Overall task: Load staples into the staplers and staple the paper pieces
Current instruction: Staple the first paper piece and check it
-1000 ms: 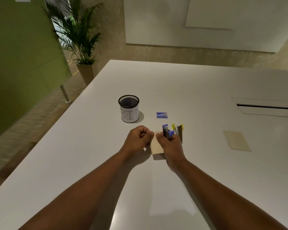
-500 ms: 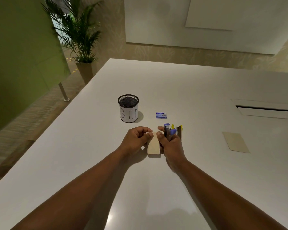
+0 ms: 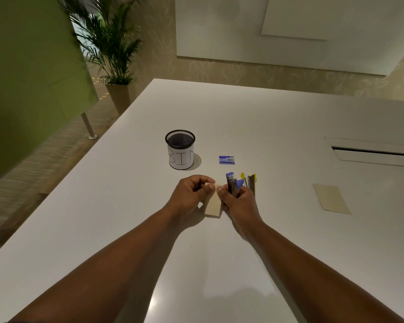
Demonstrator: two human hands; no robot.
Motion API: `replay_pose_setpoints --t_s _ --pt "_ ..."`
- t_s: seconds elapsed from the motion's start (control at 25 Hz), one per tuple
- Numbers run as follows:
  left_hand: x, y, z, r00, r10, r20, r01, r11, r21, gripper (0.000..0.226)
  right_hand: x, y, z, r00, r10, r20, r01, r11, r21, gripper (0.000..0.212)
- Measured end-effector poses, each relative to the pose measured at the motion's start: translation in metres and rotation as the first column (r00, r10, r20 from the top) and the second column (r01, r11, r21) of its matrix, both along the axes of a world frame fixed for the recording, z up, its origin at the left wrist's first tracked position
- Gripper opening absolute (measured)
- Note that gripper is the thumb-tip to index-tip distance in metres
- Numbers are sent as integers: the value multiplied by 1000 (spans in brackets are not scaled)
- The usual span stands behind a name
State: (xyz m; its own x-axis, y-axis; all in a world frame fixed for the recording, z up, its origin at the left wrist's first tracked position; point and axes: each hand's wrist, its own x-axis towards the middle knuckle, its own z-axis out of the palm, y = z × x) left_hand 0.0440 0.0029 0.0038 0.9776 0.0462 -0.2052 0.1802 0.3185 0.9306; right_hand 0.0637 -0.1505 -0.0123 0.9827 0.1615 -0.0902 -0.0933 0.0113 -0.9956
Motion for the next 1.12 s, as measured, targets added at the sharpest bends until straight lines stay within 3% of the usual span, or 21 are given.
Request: replay_pose_setpoints --t_s 0.16,1.12 --pt "-1 0 3 1000 -5 -4 4 997 -74 18 1 -1 -2 1000 0 14 0 1000 23 14" --pt "-5 5 15 999 -39 33 35 992 123 11 3 0 1 1000 15 -27 -13 998 69 16"
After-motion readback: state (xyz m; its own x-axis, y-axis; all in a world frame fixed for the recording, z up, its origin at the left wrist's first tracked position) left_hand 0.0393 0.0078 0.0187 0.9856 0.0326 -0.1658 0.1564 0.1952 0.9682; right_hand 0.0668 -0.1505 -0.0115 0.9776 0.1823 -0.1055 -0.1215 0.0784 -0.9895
